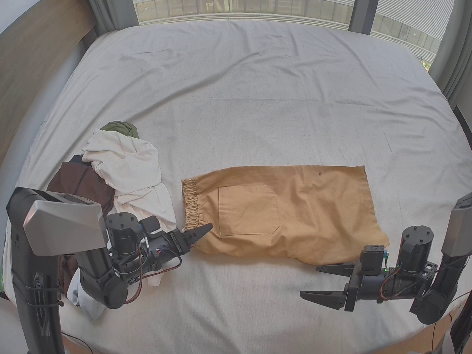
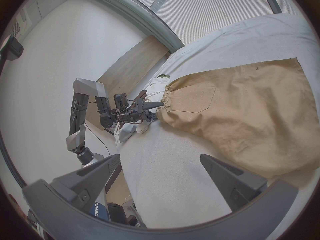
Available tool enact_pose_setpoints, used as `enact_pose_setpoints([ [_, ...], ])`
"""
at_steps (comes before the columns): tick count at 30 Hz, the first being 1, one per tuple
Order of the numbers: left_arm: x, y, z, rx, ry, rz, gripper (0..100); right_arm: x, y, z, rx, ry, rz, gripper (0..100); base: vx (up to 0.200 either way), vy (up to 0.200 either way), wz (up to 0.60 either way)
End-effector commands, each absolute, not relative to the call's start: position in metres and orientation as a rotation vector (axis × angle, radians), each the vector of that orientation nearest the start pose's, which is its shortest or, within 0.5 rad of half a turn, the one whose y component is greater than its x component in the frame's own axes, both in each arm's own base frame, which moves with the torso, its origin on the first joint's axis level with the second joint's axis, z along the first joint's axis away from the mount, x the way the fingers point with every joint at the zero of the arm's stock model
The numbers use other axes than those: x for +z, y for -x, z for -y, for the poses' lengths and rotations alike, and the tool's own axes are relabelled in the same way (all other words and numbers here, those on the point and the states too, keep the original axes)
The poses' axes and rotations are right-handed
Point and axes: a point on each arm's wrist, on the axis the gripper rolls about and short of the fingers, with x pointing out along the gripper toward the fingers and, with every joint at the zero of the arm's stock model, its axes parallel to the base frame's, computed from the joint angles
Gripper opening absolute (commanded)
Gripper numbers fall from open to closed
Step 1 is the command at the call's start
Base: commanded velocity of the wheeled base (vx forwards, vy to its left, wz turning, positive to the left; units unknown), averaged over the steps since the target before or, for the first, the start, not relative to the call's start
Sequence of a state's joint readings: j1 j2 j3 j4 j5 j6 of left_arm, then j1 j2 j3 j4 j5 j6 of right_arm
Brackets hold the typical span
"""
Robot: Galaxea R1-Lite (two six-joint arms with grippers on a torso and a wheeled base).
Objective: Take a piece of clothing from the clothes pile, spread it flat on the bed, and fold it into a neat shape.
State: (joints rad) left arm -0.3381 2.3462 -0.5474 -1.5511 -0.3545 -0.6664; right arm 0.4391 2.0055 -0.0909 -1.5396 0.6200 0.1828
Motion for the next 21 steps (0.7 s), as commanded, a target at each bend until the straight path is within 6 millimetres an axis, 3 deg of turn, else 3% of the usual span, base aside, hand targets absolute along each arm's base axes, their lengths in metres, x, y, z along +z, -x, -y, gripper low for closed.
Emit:
enact_pose_setpoints([
  [1,0.003,-0.324,0.124,-0.576,0.684,-0.477,100,0.047,-0.203,-0.109,1.005,-0.198,-0.482,100,0.000,0.000,0.00],
  [15,0.031,-0.325,0.134,-0.604,0.882,-0.463,100,0.046,-0.203,-0.109,1.002,-0.195,-0.483,100,0.000,0.000,0.00],
  [21,0.034,-0.323,0.138,-0.615,0.918,-0.477,100,0.046,-0.203,-0.109,1.002,-0.195,-0.483,100,0.000,0.000,0.00],
])
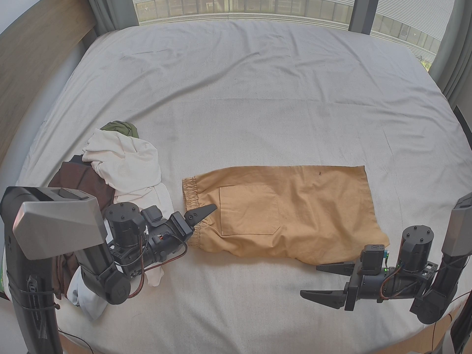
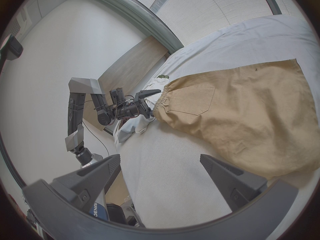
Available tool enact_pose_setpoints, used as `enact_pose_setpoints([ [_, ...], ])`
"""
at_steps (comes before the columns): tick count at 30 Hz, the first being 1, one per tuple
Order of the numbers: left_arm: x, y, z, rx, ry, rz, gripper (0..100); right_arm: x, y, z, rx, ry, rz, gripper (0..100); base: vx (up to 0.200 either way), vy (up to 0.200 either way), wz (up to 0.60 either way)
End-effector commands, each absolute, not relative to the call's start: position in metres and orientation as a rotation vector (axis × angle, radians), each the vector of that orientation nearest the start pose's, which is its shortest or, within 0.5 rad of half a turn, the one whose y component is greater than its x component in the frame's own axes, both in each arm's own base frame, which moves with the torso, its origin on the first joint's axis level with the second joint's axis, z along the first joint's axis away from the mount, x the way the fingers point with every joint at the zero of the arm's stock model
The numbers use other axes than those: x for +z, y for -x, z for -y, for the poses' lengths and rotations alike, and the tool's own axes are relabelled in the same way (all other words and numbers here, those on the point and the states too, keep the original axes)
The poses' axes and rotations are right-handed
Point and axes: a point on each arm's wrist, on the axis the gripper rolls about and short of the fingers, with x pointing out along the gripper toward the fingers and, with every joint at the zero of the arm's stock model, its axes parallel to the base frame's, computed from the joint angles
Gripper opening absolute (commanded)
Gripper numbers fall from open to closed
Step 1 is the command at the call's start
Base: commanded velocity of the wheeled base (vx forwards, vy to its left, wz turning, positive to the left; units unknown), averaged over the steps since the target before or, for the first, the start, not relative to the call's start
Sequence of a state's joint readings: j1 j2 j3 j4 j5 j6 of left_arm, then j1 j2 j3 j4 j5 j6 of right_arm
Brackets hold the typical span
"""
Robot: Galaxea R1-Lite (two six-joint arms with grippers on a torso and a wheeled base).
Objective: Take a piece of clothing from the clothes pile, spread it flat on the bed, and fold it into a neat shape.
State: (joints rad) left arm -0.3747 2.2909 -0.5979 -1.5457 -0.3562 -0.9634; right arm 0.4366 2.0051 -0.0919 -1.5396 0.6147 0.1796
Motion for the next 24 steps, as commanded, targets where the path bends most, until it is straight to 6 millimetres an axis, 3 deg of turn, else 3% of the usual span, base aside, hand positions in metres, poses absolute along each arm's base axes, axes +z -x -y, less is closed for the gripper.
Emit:
enact_pose_setpoints([
  [1,0.034,-0.323,0.139,-0.617,0.916,-0.478,100,0.046,-0.203,-0.109,1.002,-0.195,-0.483,100,0.000,0.000,0.00],
  [14,0.031,-0.324,0.134,-0.589,0.913,-0.482,100,0.048,-0.203,-0.108,1.000,-0.194,-0.477,100,0.000,0.000,0.00],
  [24,0.016,-0.327,0.138,-0.568,0.891,-0.506,100,0.047,-0.203,-0.108,0.999,-0.195,-0.477,100,0.000,0.000,0.00],
])
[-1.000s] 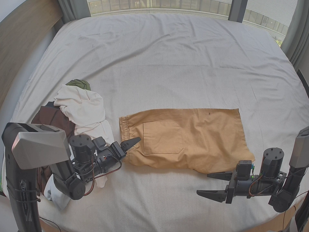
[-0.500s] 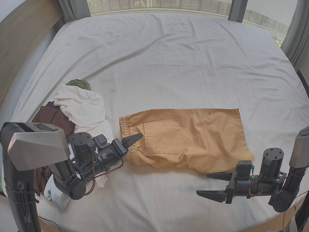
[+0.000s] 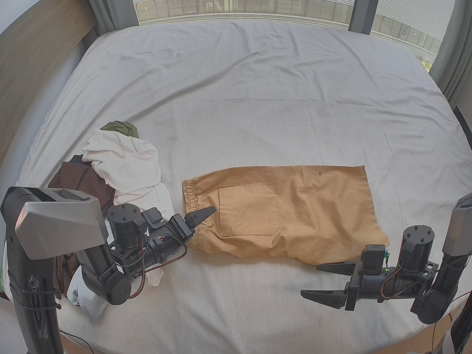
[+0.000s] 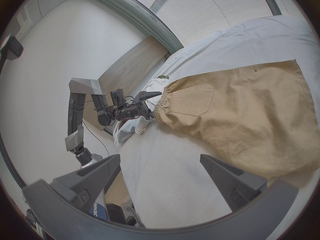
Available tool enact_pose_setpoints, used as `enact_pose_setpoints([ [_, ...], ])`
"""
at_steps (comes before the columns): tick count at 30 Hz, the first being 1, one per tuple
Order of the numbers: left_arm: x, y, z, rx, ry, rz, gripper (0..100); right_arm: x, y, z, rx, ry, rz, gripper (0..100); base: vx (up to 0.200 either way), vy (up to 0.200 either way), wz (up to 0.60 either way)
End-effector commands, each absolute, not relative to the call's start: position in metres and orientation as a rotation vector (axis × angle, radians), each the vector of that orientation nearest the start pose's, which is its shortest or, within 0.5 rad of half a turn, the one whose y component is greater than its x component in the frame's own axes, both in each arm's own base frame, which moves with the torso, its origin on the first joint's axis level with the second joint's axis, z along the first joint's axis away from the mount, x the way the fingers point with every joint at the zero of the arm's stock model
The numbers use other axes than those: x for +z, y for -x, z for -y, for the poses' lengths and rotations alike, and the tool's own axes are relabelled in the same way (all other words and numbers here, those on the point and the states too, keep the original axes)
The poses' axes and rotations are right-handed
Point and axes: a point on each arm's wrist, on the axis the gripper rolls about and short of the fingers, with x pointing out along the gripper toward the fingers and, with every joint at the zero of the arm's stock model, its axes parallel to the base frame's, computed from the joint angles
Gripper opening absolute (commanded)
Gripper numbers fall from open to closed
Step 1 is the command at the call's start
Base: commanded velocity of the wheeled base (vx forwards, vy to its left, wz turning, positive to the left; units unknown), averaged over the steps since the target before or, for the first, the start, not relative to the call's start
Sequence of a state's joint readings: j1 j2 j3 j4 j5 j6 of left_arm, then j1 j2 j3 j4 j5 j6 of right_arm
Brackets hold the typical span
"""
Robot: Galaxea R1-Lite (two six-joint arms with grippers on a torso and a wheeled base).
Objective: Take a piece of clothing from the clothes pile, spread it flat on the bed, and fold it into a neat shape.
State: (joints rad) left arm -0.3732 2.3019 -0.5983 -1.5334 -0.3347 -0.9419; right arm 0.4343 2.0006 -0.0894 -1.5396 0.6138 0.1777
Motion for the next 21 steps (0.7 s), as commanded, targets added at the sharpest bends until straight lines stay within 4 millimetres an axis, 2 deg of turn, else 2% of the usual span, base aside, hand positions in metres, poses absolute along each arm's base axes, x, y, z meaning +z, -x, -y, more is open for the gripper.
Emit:
enact_pose_setpoints([
  [1,0.015,-0.328,0.139,-0.572,0.885,-0.502,100,0.047,-0.203,-0.108,0.998,-0.195,-0.478,100,0.000,0.000,0.00],
  [8,0.011,-0.334,0.146,-0.592,0.879,-0.491,100,0.047,-0.203,-0.108,1.000,-0.195,-0.480,100,0.000,0.000,0.00],
  [18,0.005,-0.339,0.146,-0.565,0.880,-0.482,100,0.047,-0.203,-0.108,0.998,-0.195,-0.478,100,0.000,0.000,0.00],
  [19,0.004,-0.340,0.146,-0.559,0.880,-0.482,0,0.047,-0.203,-0.108,0.998,-0.195,-0.478,100,0.000,0.000,0.00],
  [21,0.002,-0.340,0.144,-0.547,0.881,-0.478,0,0.047,-0.203,-0.108,0.998,-0.195,-0.478,100,0.000,0.000,0.00],
])
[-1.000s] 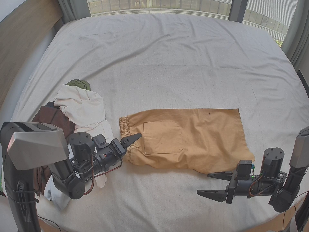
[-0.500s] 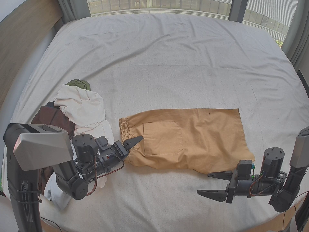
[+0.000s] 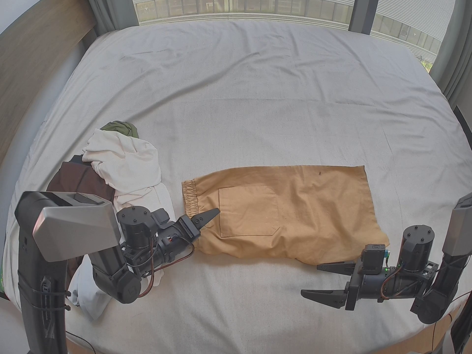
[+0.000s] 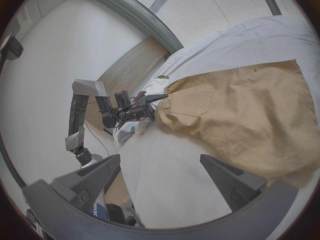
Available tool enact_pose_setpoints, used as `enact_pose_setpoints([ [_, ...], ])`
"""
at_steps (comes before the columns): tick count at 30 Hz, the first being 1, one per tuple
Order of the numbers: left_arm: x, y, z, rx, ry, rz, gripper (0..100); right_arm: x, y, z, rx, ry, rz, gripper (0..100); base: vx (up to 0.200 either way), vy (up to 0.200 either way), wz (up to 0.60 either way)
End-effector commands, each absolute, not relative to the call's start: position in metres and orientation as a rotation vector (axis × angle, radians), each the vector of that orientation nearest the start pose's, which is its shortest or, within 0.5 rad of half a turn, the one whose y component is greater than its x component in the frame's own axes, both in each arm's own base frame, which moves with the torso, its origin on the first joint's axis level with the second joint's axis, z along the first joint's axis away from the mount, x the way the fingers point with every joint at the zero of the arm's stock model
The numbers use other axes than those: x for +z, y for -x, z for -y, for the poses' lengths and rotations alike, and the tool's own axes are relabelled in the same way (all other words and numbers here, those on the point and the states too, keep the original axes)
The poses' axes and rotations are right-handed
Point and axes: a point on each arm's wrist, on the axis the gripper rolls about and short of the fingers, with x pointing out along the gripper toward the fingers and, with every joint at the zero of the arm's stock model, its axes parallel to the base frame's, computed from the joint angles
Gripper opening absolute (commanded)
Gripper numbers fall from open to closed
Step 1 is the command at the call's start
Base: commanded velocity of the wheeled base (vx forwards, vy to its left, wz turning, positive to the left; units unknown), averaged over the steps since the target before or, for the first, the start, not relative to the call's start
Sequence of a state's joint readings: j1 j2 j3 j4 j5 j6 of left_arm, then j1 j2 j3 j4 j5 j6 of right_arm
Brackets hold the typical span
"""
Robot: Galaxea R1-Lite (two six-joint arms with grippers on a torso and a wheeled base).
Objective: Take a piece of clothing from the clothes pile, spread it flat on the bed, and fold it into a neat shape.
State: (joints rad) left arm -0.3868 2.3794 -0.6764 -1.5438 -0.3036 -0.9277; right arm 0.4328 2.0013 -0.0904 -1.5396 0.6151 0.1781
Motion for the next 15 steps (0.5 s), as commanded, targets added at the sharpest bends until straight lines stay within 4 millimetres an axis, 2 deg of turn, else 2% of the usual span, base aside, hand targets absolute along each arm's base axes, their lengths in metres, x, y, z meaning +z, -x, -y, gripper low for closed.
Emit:
enact_pose_setpoints([
  [1,0.004,-0.341,0.143,-0.544,0.882,-0.471,0,0.047,-0.203,-0.108,0.998,-0.195,-0.478,100,0.000,0.000,0.00],
  [3,0.007,-0.342,0.140,-0.541,0.886,-0.459,0,0.047,-0.203,-0.108,0.997,-0.195,-0.478,100,0.000,0.000,0.00],
  [4,0.021,-0.342,0.138,-0.550,0.889,-0.424,0,0.047,-0.203,-0.108,0.997,-0.195,-0.478,100,0.000,0.000,0.00],
  [6,0.033,-0.340,0.136,-0.560,0.893,-0.395,0,0.047,-0.204,-0.107,0.991,-0.197,-0.477,100,0.000,0.000,0.00],
  [7,0.033,-0.340,0.136,-0.560,0.893,-0.395,0,0.047,-0.204,-0.107,0.991,-0.197,-0.477,100,0.000,0.000,0.00],
  [8,0.054,-0.333,0.133,-0.583,0.893,-0.354,0,0.047,-0.204,-0.106,0.989,-0.197,-0.477,100,0.000,0.000,0.00],
  [10,0.061,-0.330,0.132,-0.589,0.889,-0.341,0,0.047,-0.204,-0.106,0.988,-0.197,-0.477,100,0.000,0.000,0.00],
  [11,0.078,-0.325,0.130,-0.611,0.869,-0.303,0,0.047,-0.205,-0.106,0.986,-0.198,-0.477,100,0.000,0.000,0.00],
  [12,0.085,-0.321,0.128,-0.614,0.847,-0.294,0,0.047,-0.205,-0.106,0.986,-0.198,-0.477,100,0.000,0.000,0.00],
  [15,0.088,-0.318,0.126,-0.604,0.809,-0.305,0,0.047,-0.205,-0.106,0.986,-0.198,-0.478,100,0.000,0.000,0.00],
])
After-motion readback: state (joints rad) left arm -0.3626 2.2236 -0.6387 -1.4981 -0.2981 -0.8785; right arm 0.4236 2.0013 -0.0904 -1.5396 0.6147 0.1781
